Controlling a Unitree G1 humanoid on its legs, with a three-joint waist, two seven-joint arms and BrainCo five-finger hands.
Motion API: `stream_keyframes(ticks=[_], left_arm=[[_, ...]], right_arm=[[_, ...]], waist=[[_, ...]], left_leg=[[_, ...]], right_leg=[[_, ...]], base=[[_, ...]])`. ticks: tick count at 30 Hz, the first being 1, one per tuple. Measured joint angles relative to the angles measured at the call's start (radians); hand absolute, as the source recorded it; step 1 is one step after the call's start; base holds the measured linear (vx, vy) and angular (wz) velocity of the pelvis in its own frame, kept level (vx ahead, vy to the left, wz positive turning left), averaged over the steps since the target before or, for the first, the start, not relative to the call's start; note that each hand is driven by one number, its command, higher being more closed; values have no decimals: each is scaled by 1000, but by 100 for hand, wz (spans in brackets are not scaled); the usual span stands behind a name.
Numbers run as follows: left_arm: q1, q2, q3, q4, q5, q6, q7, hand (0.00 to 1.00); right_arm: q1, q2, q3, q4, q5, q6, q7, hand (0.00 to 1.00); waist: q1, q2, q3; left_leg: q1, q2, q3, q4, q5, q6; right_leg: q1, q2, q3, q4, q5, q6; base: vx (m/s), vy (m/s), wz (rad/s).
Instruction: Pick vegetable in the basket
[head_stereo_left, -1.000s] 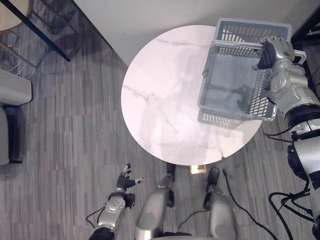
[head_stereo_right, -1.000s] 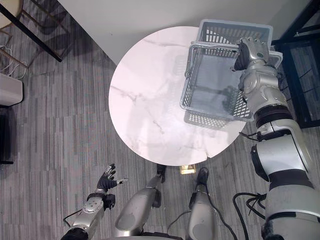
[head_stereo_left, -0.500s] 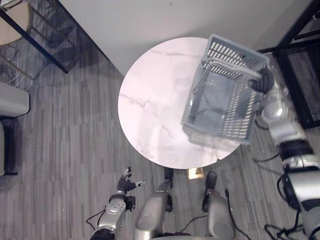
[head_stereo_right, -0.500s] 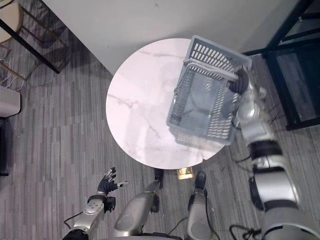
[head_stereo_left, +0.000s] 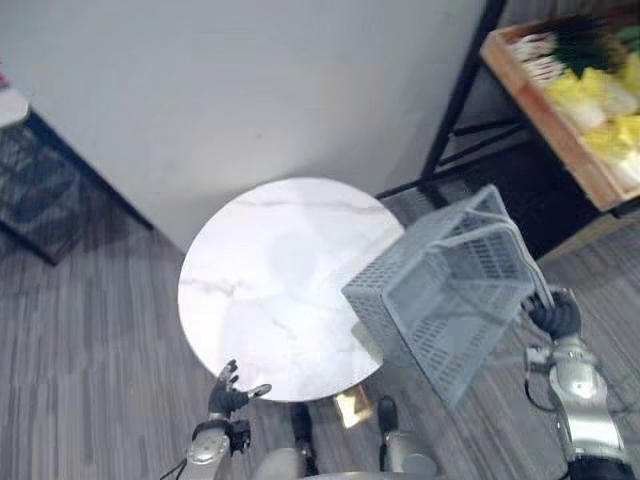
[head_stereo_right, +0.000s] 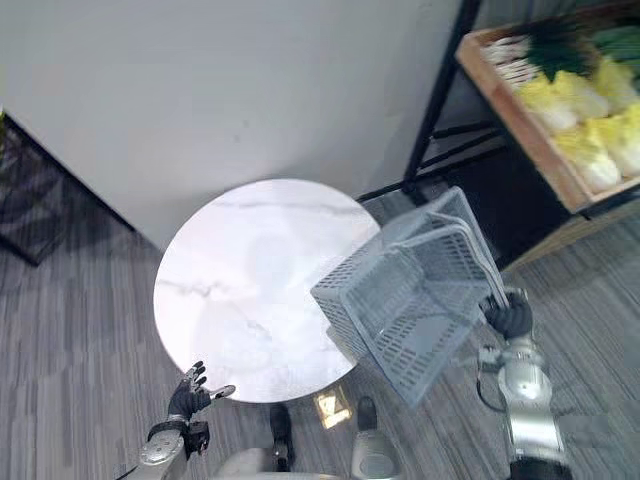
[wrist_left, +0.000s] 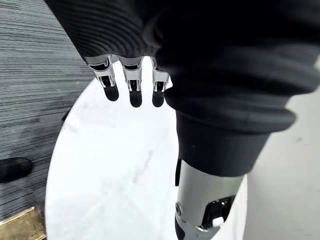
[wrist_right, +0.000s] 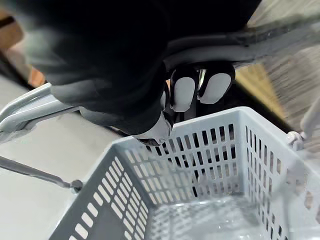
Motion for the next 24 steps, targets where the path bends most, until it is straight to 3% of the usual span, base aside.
stream_keyframes(ticks=[5, 7, 8, 10, 11, 12, 13, 14, 16, 17, 18, 20, 22, 23, 24], left_arm=[[28, -5, 1, -53, 0, 1, -15, 0], [38, -5, 1, -95, 0, 1, -15, 0], [17, -4, 0, -127, 0, 1, -16, 0], [-17, -7, 1, -137, 1, 1, -15, 0], [-49, -6, 2, -146, 3, 0, -14, 0], [-60, 1, 2, -148, 5, 1, -14, 0], [-61, 1, 2, -148, 10, 1, -14, 0], [-52, -9, 2, -159, 14, 1, -13, 0], [-42, -10, 3, -167, 14, 1, -11, 0], [-43, -10, 6, -166, 15, 2, -9, 0], [-42, -37, 9, -166, 15, 4, -10, 0], [-22, -67, 1, -182, 13, 4, -9, 0], [-14, -75, -20, -187, 12, 5, -5, 0], [-12, -74, -24, -187, 12, 5, -4, 0], [-14, -77, -27, -195, 12, 4, -1, 0]], right_arm=[[-1, 94, 9, 0, 43, 0, 31, 100], [0, 142, 16, -2, 53, 0, 29, 100], [13, 156, 22, -20, 63, 0, 24, 100], [18, 160, 21, -37, 66, 0, 20, 100], [23, 175, 20, -51, 66, 0, 18, 100], [40, 186, 21, -55, 67, 0, 18, 100], [49, 191, 20, -56, 69, 0, 18, 100], [70, 194, 20, -55, 68, 0, 17, 100], [69, 194, 20, -55, 68, -2, 16, 100], [53, 191, 18, -55, 68, -4, 7, 100], [37, 189, 6, -54, 69, -4, -4, 100], [35, 189, -3, -50, 72, -5, -13, 100], [20, 189, -14, -9, 72, -6, -39, 100], [19, 194, -20, 5, 72, -7, -50, 100], [26, 205, -38, 8, 72, -7, -57, 100]], waist=[[15, -18, 7], [35, -36, 18], [28, -44, 28], [42, -29, 34], [54, -26, 60], [56, -37, 63], [57, -40, 64], [61, -66, 47], [62, -76, 39], [74, -74, 38], [88, -36, 37], [98, -10, 35], [92, 10, 47], [88, 13, 48], [78, -6, 56]], left_leg=[[55, 17, 96, 7, -25, -4], [0, 40, 143, 131, -82, 2], [-80, 74, 151, 268, -142, 11], [-137, 128, 160, 347, -170, 38], [-153, 157, 161, 374, -176, 41], [-148, 155, 161, 378, -176, 50], [-146, 152, 160, 381, -174, 52], [-151, 137, 155, 383, -152, 51], [-180, 131, 150, 390, -132, 40], [-221, 140, 154, 397, -104, 27], [-251, 165, 155, 372, -59, 21], [-273, 193, 151, 340, -11, 9], [-284, 221, 104, 275, 88, -24], [-276, 220, 79, 229, 149, -45], [-270, 220, 45, 238, 143, -67]], right_leg=[[-3, 19, 91, 16, 17, -8], [-31, 19, 130, 50, 26, -1], [-49, 23, 131, 58, 36, 16], [-70, 54, 158, 45, 79, 83], [-123, 64, 132, 240, -3, 37], [-152, 42, 113, 437, -99, 2], [-152, 23, 109, 536, -144, 6], [-109, -47, 102, 708, -199, 28], [-65, -80, 91, 712, -188, 27], [-32, -82, 74, 609, -237, 57], [-23, -61, 28, 506, -255, 63], [9, -37, -23, 386, -278, 41], [25, 11, -62, 338, -314, -3], [25, 17, -82, 340, -306, -17], [17, 8, -110, 336, -299, -49]], base=[[-10, -3, -56], [-61, -8, -60], [-94, -20, -18], [-133, 23, -22], [-170, 52, -19], [-113, 9, 0], [-103, -96, 13], [-84, -149, 12], [-134, -179, 5], [-225, -198, -14], [-227, -190, -22], [-234, -199, -11], [-287, -283, 26], [-307, -251, 53], [-310, -205, 45]])
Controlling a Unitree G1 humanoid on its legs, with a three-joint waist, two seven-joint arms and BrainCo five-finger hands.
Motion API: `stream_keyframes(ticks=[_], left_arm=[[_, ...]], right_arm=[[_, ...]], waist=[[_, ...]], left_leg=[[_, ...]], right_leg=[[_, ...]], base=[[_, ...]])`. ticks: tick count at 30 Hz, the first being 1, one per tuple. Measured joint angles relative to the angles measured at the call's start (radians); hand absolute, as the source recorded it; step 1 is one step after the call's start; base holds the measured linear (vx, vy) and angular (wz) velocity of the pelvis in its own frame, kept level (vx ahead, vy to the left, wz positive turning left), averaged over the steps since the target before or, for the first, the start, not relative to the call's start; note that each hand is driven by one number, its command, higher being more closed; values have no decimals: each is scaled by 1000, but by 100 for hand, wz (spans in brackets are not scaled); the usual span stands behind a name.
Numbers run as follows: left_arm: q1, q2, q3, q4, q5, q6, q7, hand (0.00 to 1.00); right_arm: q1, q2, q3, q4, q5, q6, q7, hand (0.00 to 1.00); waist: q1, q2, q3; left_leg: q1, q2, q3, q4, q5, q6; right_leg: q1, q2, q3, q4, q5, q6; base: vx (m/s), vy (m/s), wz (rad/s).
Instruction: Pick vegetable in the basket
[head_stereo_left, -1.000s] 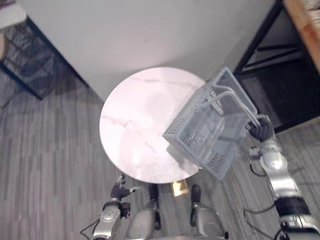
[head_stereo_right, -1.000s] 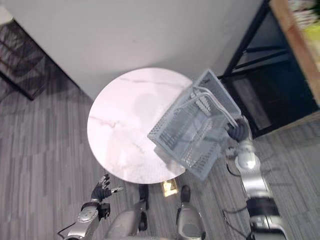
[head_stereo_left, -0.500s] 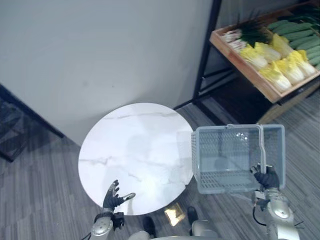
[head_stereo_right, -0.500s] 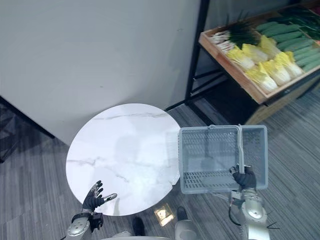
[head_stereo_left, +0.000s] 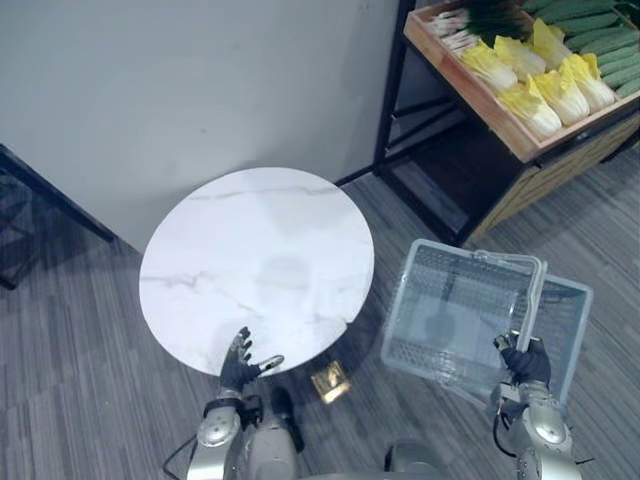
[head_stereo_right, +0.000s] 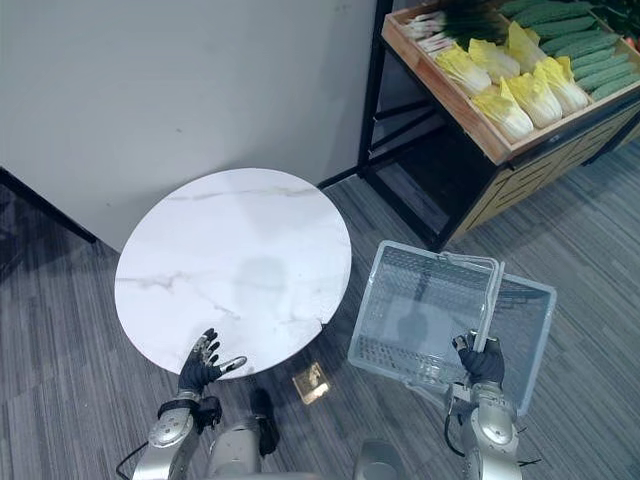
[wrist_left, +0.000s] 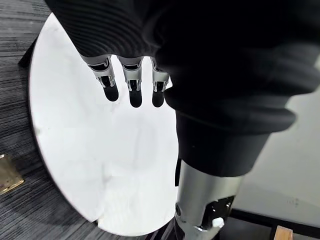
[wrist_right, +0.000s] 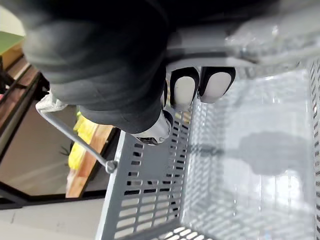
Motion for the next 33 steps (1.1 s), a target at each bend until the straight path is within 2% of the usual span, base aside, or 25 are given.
stream_keyframes(ticks=[1, 3, 5, 6, 8, 9, 10, 11, 14, 15, 16, 17, 18, 20, 21, 22, 23, 24, 26, 27, 29, 30, 31, 32, 33], left_arm=[[16, -1, 0, -6, 1, 0, 2, 0], [30, -2, 1, -10, 1, 0, 2, 0], [70, -12, 29, -19, 1, -1, 9, 0], [76, -12, 31, -18, 1, -1, 10, 0], [87, -19, 30, -17, 1, 0, 12, 0], [85, -17, 32, 1, 2, 0, 14, 0], [78, -15, 32, 28, 16, 3, 20, 0], [81, -17, 33, 37, 21, 6, 26, 0], [76, -30, 35, 48, 50, 12, 35, 0], [71, -30, 37, 47, 54, 12, 36, 0], [64, -26, 40, 45, 57, 12, 38, 0], [60, -21, 40, 44, 57, 12, 46, 0], [58, -18, 38, 44, 57, 12, 53, 0], [34, -6, 9, 44, 57, 12, 55, 0], [28, -5, 7, 44, 57, 12, 54, 0], [16, -5, 7, 49, 58, 12, 55, 0], [8, -5, 5, 53, 58, 14, 55, 0], [-11, -5, -14, 73, 58, 15, 54, 0], [-52, -4, -37, 108, 60, 18, 50, 0], [-83, -5, -48, 132, 60, 18, 50, 0], [-106, -1, -60, 151, 61, 18, 48, 0], [-106, 0, -64, 158, 61, 18, 43, 0], [-92, 3, -65, 161, 66, 16, 34, 0], [-86, 4, -69, 161, 68, 15, 32, 0], [-79, 6, -75, 161, 67, 14, 33, 0]], right_arm=[[7, 13, -11, 0, 0, 0, -13, 100], [24, 22, -21, -3, 1, 0, -14, 100], [28, 35, -22, -13, 5, 0, -15, 100], [29, 39, -22, -19, 5, 0, -14, 100], [48, 51, -25, -39, 7, -1, -14, 100], [59, 72, -26, -42, 9, -1, -14, 100], [78, 96, -25, -52, 11, -1, -12, 100], [87, 102, -24, -54, 12, -1, -12, 100], [104, 108, -23, -55, 21, -1, -12, 100], [101, 108, -21, -55, 25, -1, -13, 100], [94, 108, -16, -55, 30, -1, -13, 100], [83, 109, -9, -54, 31, -1, -13, 100], [80, 109, -1, -54, 31, -1, -14, 100], [59, 104, 17, -28, 30, -3, -13, 100], [40, 101, 22, -6, 28, -5, -13, 100], [-10, 89, 37, 46, 28, -5, -12, 100], [-36, 75, 53, 72, 27, -5, -11, 100], [-72, 50, 75, 107, 26, -5, -10, 100], [-99, 26, 103, 121, 13, -5, -7, 100], [-103, 26, 122, 124, -6, -4, 6, 100], [-97, 26, 133, 131, -14, -3, 14, 100], [-95, 26, 141, 137, -20, 1, 14, 100], [-90, 25, 155, 148, -22, 4, 12, 100], [-90, 26, 166, 150, -22, 6, 11, 100], [-92, 26, 173, 151, -22, 7, 8, 100]], waist=[[2, -3, 2], [-2, -6, 3], [6, -3, 2], [9, -2, 1], [2, 6, -5], [-5, -8, -2], [-6, -32, -6], [-9, -37, -9], [-17, -40, -11], [-17, -38, -10], [-14, -36, -9], [-15, -37, -9], [-18, -37, -9], [-32, -40, -9], [-33, -43, -11], [-38, -43, -11], [-40, -55, -18], [-46, -45, -11], [-71, -17, -2], [-83, -12, -2], [-89, -14, -2], [-96, -8, 2], [-94, -10, 8], [-87, -16, 12], [-66, -13, 15]], left_leg=[[-8, 7, -6, 159, -121, 26], [5, 7, -18, 301, -236, 53], [86, 7, -94, 446, -398, 29], [106, 5, -104, 443, -423, 24], [169, -2, -106, 333, -498, -25], [195, -13, -88, 263, -528, -39], [199, -31, -63, 253, -524, -29], [200, -31, -50, 259, -528, -24], [213, -8, 60, 306, -555, -7], [220, 0, 88, 313, -563, -5], [243, 17, 153, 317, -575, -5], [277, 30, 220, 316, -585, -10], [296, 41, 258, 315, -589, -13], [360, 57, 351, 306, -595, -21], [371, 58, 370, 302, -594, -21], [393, 59, 395, 287, -593, -22], [408, 57, 417, 275, -592, -25], [440, 53, 442, 253, -589, -31], [479, 47, 446, 227, -571, -54], [502, 39, 431, 247, -524, -62], [493, 53, 400, 354, -444, -34], [461, 90, 352, 499, -328, 27], [415, 123, 273, 658, -232, 69], [376, 124, 223, 750, -287, 78], [277, 91, 117, 884, -365, 60]], right_leg=[[0, 0, -10, 1, 10, -20], [2, -1, -5, 6, 21, -27], [-52, 25, 50, 33, 46, -27], [-67, 34, 66, 37, 48, -23], [-114, 58, 83, 42, 52, -13], [-146, 54, 94, 60, 58, -4], [-155, 47, 108, 54, 71, 11], [-156, 48, 120, 47, 80, 17], [-181, 71, 215, 21, 133, 36], [-185, 78, 230, 12, 142, 34], [-202, 64, 200, 3, 144, 20], [-214, 28, 124, -1, 160, 5], [-219, 13, 82, -1, 170, -7], [-224, -52, -111, 8, 197, -45], [-237, -68, -164, 21, 205, -57], [-263, -94, -268, 64, 206, -57], [-272, -103, -328, 89, 204, -61], [-288, -98, -386, 113, 187, -88], [-305, -63, -351, 142, 154, -102], [-313, -40, -304, 163, 129, -104], [-289, -17, -265, 151, 110, -105], [-232, 11, -234, 104, 108, -106], [-150, 31, -187, 33, 109, -109], [-116, 41, -163, 10, 108, -109], [-59, 48, -118, -25, 95, -120]], base=[[-298, -176, 32], [-236, -107, -4], [-299, 18, -59], [-220, 78, -63], [-192, 135, -37], [-268, 137, -35], [-201, 94, -38], [-110, 54, -46], [-39, 149, -92], [-7, 109, -142], [20, 124, -160], [32, 120, -168], [79, 74, -158], [135, 10, -141], [192, -36, -155], [172, -62, -140], [283, -160, -173], [245, -148, -154], [303, -145, -135], [395, -158, -111], [368, -138, -98], [370, -80, -99], [355, -38, -103], [314, 36, -111], [290, 75, -108]])
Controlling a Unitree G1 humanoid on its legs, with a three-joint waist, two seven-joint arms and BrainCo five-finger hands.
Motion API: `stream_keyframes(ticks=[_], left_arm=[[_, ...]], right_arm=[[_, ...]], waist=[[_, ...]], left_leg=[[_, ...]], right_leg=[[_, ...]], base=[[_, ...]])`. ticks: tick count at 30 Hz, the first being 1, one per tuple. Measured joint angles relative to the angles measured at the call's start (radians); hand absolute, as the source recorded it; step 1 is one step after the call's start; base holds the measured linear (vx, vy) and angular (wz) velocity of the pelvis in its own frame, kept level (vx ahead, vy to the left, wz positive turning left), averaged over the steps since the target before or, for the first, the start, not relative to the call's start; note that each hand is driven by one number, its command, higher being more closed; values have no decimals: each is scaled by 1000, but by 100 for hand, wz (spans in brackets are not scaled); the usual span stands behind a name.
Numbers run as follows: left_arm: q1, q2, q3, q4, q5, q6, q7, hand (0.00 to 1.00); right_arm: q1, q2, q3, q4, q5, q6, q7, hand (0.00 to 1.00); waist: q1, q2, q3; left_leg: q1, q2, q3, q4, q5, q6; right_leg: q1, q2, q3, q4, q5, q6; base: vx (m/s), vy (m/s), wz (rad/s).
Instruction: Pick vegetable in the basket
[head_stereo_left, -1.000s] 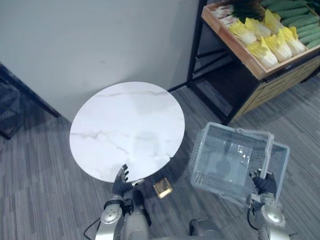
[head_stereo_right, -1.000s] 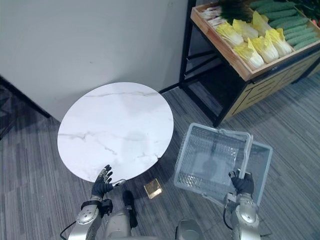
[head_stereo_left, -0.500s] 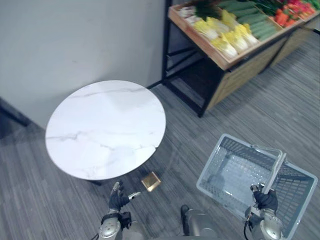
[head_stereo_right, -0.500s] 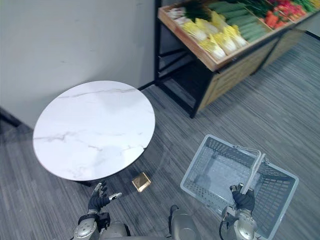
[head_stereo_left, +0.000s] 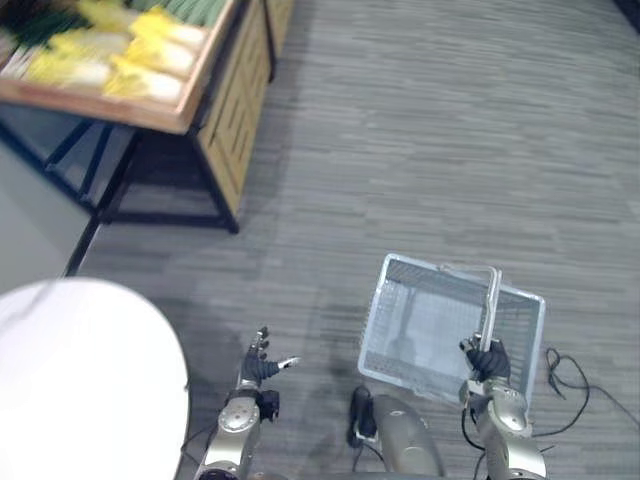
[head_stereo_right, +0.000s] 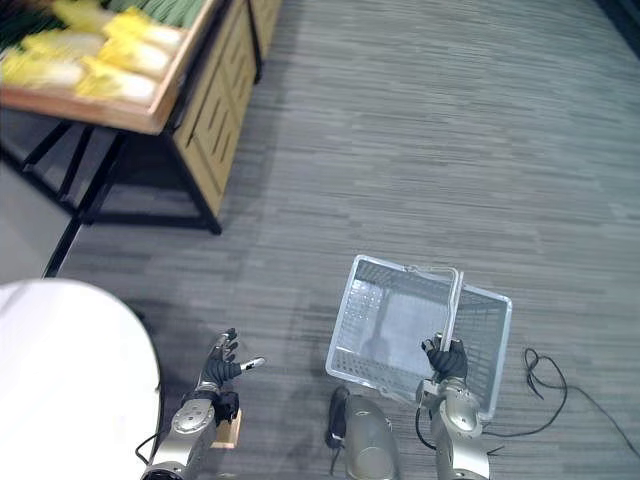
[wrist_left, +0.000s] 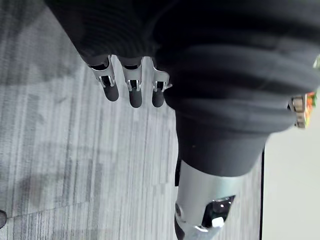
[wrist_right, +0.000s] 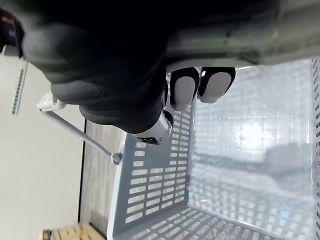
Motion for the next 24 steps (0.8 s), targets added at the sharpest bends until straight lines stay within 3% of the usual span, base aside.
stream_keyframes(ticks=[1, 3, 4, 5, 6, 7, 8, 10, 11, 12, 13, 14, 15, 16, 18, 20, 21, 22, 23, 24], left_arm=[[14, 5, -6, -1, 0, 0, 1, 0], [44, 7, -6, -6, 0, 1, 2, 0], [62, 7, -6, -17, 0, 1, 4, 0], [89, 4, -7, -31, 0, 1, 5, 0], [104, -4, -6, -43, 0, 1, 8, 0], [108, -5, -3, -43, 0, 2, 17, 0], [109, 7, 5, -52, 0, 2, 26, 0], [84, 3, 28, -57, 0, 2, 26, 0], [80, -3, 24, -55, 0, 2, 29, 0], [83, -4, 18, -53, -1, 2, 30, 0], [86, 2, 3, -53, 0, 3, 28, 0], [89, 5, -5, -53, 0, 4, 28, 0], [93, 7, -18, -51, 0, 4, 29, 0], [89, 6, -22, -48, 0, 4, 35, 0], [69, 8, -26, -40, 0, 4, 42, 0], [40, 5, -24, -23, 0, 4, 42, 0], [20, 6, -22, -7, 1, 4, 42, 0], [20, 14, -20, -5, 4, 3, 42, 0], [22, 25, -17, -6, 10, 2, 42, 0], [12, 2, -15, 29, 13, 4, 43, 0]], right_arm=[[-4, 0, 7, -1, 0, -1, 0, 100], [-17, -1, 6, -2, 0, -2, 0, 100], [-24, -6, 6, -1, 0, -1, -1, 100], [-27, -20, 7, -1, -3, -4, -2, 100], [-33, -48, 8, -1, -9, -6, -2, 100], [-46, -52, 8, 18, -10, -5, -5, 100], [-52, -52, 28, 16, -13, -6, -3, 100], [-67, -56, 28, 29, -22, -6, 0, 100], [-72, -53, 28, 53, -32, -6, 3, 100], [-72, -48, 29, 67, -43, -6, 5, 100], [-65, -35, 29, 82, -52, -2, 6, 100], [-59, -31, 29, 84, -61, 3, 7, 100], [-54, -27, 38, 87, -71, 13, 8, 100], [-53, -26, 48, 87, -81, 14, 13, 100], [-58, -26, 49, 86, -90, 14, 29, 100], [-62, -30, 47, 83, -90, 13, 30, 100], [-62, -36, 45, 83, -88, 10, 30, 100], [-52, -35, 43, 81, -84, 10, 27, 100], [-40, -35, 42, 79, -83, 10, 26, 100], [-26, -60, 30, 82, -83, 10, 25, 100]], waist=[[20, -13, 8], [45, -11, 14], [55, -18, 19], [61, -19, 20], [79, 15, 14], [100, 8, 11], [100, -23, -3], [104, -29, -5], [103, -29, -5], [103, -30, -5], [97, -31, -4], [93, -31, -3], [79, -28, -4], [72, -19, -5], [70, -5, 0], [47, 16, 10], [38, 22, 14], [38, 1, 2], [39, -23, -9], [39, 4, -14]], left_leg=[[-94, -39, -71, 37, -50, -10], [-212, -97, -126, -35, -96, 9], [-272, -152, -147, -169, -105, 15], [-310, -214, -161, -399, -87, -4], [-326, -242, -182, -619, 8, -18], [-305, -262, -168, -617, 41, 55], [-314, -304, -158, -606, -1, 63], [-333, -337, -157, -536, -83, 105], [-293, -364, -155, -535, -123, 119], [-241, -387, -154, -560, -141, 126], [-153, -417, -157, -607, -151, 139], [-111, -428, -163, -628, -156, 149], [-33, -442, -183, -671, -161, 158], [37, -446, -205, -721, -161, 159], [112, -433, -245, -776, -161, 159], [159, -393, -286, -780, -170, 141], [197, -368, -309, -777, -183, 114], [225, -368, -331, -762, -209, 58], [244, -377, -351, -749, -228, 30], [271, -353, -400, -705, -262, 4]], right_leg=[[46, -2, 39, -27, -5, 9], [115, -11, 84, -71, -16, 30], [158, -33, 105, -93, -30, 54], [189, -63, 119, -111, -55, 91], [210, -61, 140, -116, -80, 123], [222, -75, 180, -116, -98, 138], [231, -116, 184, -138, -100, 145], [237, -153, 188, -98, -101, 190], [212, -177, 197, 36, -99, 209], [160, -197, 219, 202, -68, 267], [75, -212, 251, 461, 6, 352], [40, -215, 247, 569, 2, 344], [-16, -220, 224, 692, -26, 280], [-77, -214, 171, 703, -64, 215], [-181, -176, 116, 621, -117, 144], [-263, -101, 118, 435, -127, 135], [-286, -46, 150, 220, -51, 138], [-269, -23, 200, -37, 122, 133], [-259, -26, 224, -123, 226, 141], [-265, -9, 231, -45, 327, 127]], base=[[370, 118, -120], [343, 159, -77], [452, 293, -43], [554, 385, -54], [607, 430, -66], [590, 378, -41], [622, 363, -10], [527, 294, 24], [422, 240, 17], [638, 313, 23], [435, 198, 19], [571, 193, 31], [598, 99, 34], [714, 104, 31], [655, -9, 29], [596, -94, 57], [627, -139, 75], [654, -170, 75], [717, -261, 78], [559, -214, 50]])
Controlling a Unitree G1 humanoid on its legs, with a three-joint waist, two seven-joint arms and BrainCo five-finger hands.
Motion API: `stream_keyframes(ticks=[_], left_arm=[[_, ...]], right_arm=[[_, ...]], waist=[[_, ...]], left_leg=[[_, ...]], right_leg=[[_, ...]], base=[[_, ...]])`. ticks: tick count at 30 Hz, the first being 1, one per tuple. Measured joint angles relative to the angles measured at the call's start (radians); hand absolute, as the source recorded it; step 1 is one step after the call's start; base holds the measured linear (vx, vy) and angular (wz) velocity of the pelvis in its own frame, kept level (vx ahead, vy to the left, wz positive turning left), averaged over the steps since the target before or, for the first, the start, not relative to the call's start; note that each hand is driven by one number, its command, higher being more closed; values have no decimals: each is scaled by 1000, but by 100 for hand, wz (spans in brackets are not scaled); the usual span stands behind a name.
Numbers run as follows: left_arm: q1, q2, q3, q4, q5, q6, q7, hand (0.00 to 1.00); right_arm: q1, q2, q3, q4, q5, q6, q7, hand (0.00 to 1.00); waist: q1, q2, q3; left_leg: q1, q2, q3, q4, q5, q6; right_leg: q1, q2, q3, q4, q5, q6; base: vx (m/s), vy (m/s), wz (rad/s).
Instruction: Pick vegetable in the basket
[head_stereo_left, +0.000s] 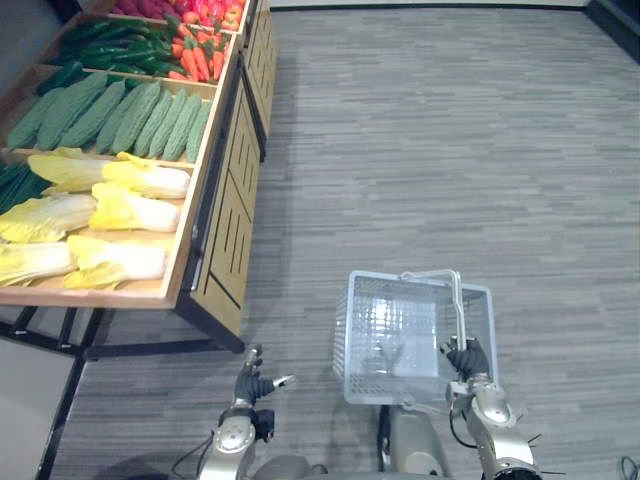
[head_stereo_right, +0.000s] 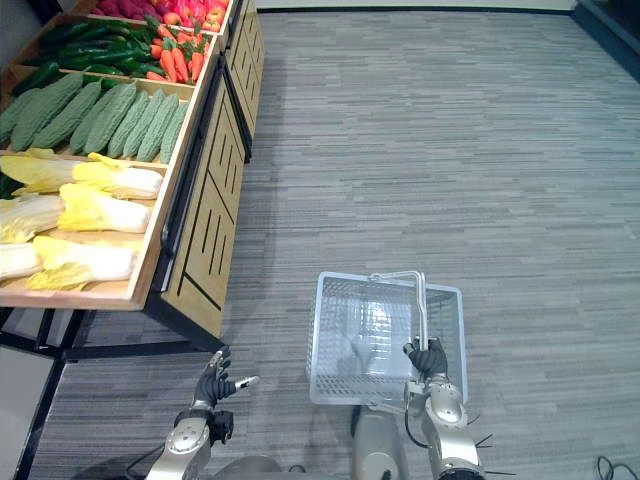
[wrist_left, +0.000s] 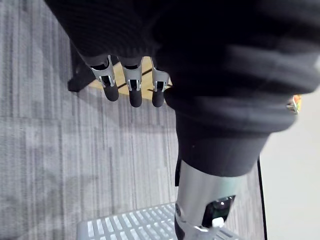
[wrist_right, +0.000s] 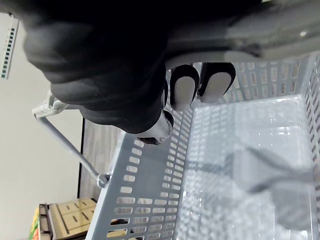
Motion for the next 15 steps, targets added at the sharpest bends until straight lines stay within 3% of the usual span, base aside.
stream_keyframes(ticks=[1, 2, 3, 4, 6, 7, 9, 10, 11, 12, 13, 14, 15], left_arm=[[-1, -12, 0, 8, 0, 3, -1, 0], [-6, -21, 4, 5, 1, 0, 0, 0], [-5, -38, 28, -2, 1, -1, 0, 0], [3, -66, 65, -12, 0, -1, 1, 0], [33, -73, 75, -44, -2, -2, 1, 0], [55, -73, 78, -60, -3, -2, 3, 0], [72, -73, 78, -64, -3, -2, 4, 0], [78, -65, 78, -63, -2, -1, 5, 0], [78, -64, 78, -63, -3, -1, 6, 0], [79, -63, 78, -61, -2, 0, 18, 0], [82, -64, 77, -61, -2, 0, 25, 0], [87, -60, 77, -58, -2, 0, 25, 0], [86, -49, 78, -53, -1, 1, 29, 0]], right_arm=[[-6, -13, -7, 2, 0, 4, 0, 100], [1, -10, -17, -23, 1, 3, -1, 100], [10, -3, -23, -52, 0, 4, 0, 100], [25, -2, -22, -68, 1, 5, 0, 100], [44, 16, -31, -83, 3, 7, -11, 100], [57, 32, -38, -114, 18, 7, -27, 100], [63, 35, -58, -147, 41, -8, -31, 100], [51, 35, -87, -139, 54, -29, -43, 100], [49, 33, -93, -135, 57, -34, -45, 100], [47, 19, -117, -110, 59, -43, -47, 100], [56, -3, -131, -79, 63, -43, -47, 100], [60, -5, -140, -55, 65, -42, -48, 100], [65, 1, -156, -7, 66, -40, -50, 100]], waist=[[8, 32, -5], [-6, 38, -8], [-6, 42, -7], [9, 52, 0], [21, 61, 2], [28, 53, 3], [44, 47, 2], [47, 45, 1], [47, 45, 1], [42, 48, 0], [36, 58, -5], [36, 54, -5], [32, 34, -28]], left_leg=[[-8, 32, -14, 28, 9, -9], [-38, 42, -45, 104, 69, -32], [-84, 49, -42, 230, 154, -25], [-159, 93, -19, 428, 298, -69], [-256, 183, 53, 629, 258, -82], [-322, 222, 126, 690, 213, -59], [-405, 231, 219, 621, 167, -31], [-442, 212, 308, 438, 158, -8], [-446, 209, 329, 399, 159, -6], [-459, 194, 413, 250, 183, -2], [-463, 187, 513, 126, 287, 17], [-457, 185, 571, 109, 283, 88], [-442, 157, 596, 82, 264, 112]], right_leg=[[-3, 18, -13, 40, -16, -20], [4, 2, -41, 98, -112, -18], [36, -3, -70, 130, -172, -34], [118, 2, -93, 95, -202, -48], [244, 18, -140, 15, -213, -60], [331, 20, -164, -52, -219, -68], [411, 11, -185, -130, -225, -69], [456, -7, -214, -163, -235, -56], [463, -12, -220, -168, -238, -51], [495, -22, -258, -179, -258, -36], [526, -22, -304, -174, -290, -19], [542, -26, -325, -164, -312, -10], [544, -54, -359, -135, -353, 11]], base=[[769, -283, 79], [581, -194, 76], [809, -320, 100], [456, -201, 64], [481, -180, 53], [495, -175, 48], [441, -120, 41], [364, -59, 43], [415, -10, 65], [353, 42, 89], [426, 68, 108], [368, 112, 127], [375, 118, 104]])
